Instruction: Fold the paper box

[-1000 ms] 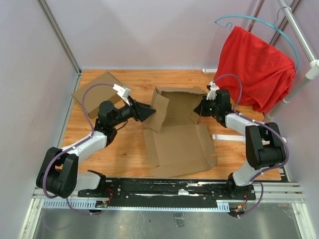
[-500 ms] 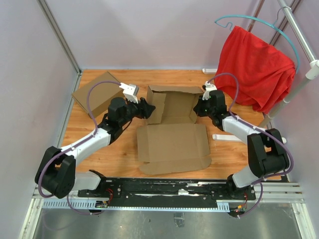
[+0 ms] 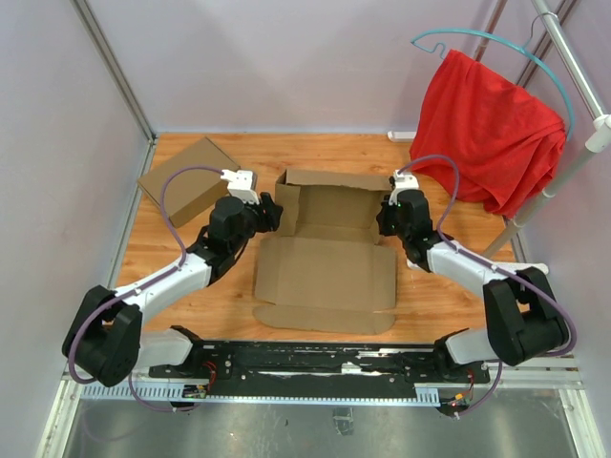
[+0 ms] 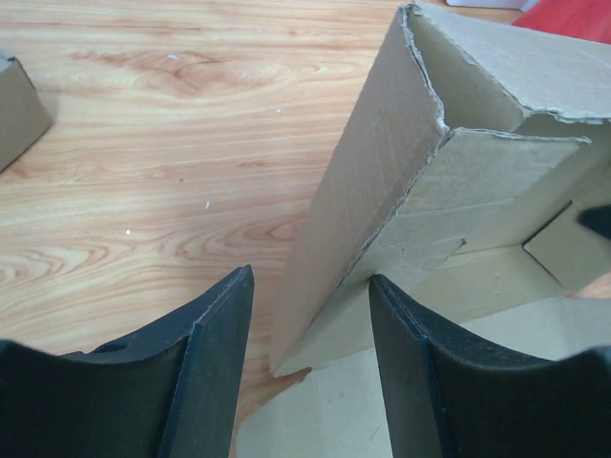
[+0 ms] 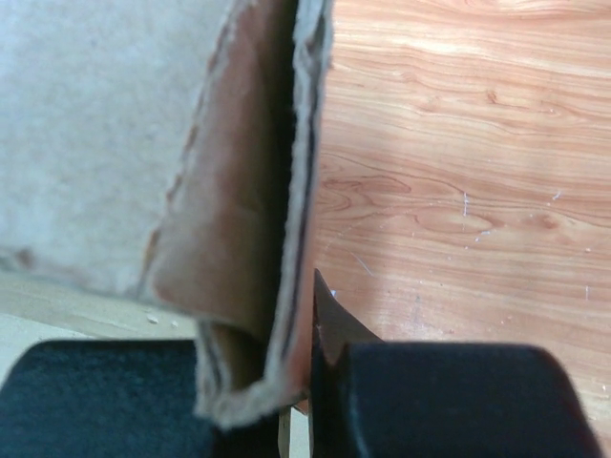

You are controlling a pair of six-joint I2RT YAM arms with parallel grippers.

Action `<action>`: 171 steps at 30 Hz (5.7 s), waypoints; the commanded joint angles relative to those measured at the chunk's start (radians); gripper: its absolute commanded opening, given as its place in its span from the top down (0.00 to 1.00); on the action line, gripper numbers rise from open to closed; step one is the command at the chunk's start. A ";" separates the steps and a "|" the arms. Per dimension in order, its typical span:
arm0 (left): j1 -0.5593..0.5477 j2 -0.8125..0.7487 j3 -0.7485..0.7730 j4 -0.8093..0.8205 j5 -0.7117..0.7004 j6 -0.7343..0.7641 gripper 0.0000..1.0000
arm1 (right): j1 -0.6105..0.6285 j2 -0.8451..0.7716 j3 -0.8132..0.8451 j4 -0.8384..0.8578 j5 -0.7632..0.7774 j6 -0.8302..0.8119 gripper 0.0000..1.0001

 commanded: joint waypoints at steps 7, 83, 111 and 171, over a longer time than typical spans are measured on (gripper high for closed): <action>-0.023 0.031 -0.045 0.140 -0.043 0.000 0.45 | 0.060 -0.079 -0.077 0.134 -0.022 0.025 0.99; -0.217 -0.364 -0.209 0.003 -0.611 -0.017 0.49 | 0.257 0.244 0.035 0.559 0.559 -0.027 0.99; -0.090 0.098 0.257 0.009 -0.350 0.005 0.57 | 0.253 0.296 -0.007 0.456 0.403 -0.015 0.92; -0.089 -0.411 -0.545 0.342 -0.550 -0.134 0.21 | 0.126 0.359 0.699 -0.234 -0.352 -0.099 0.74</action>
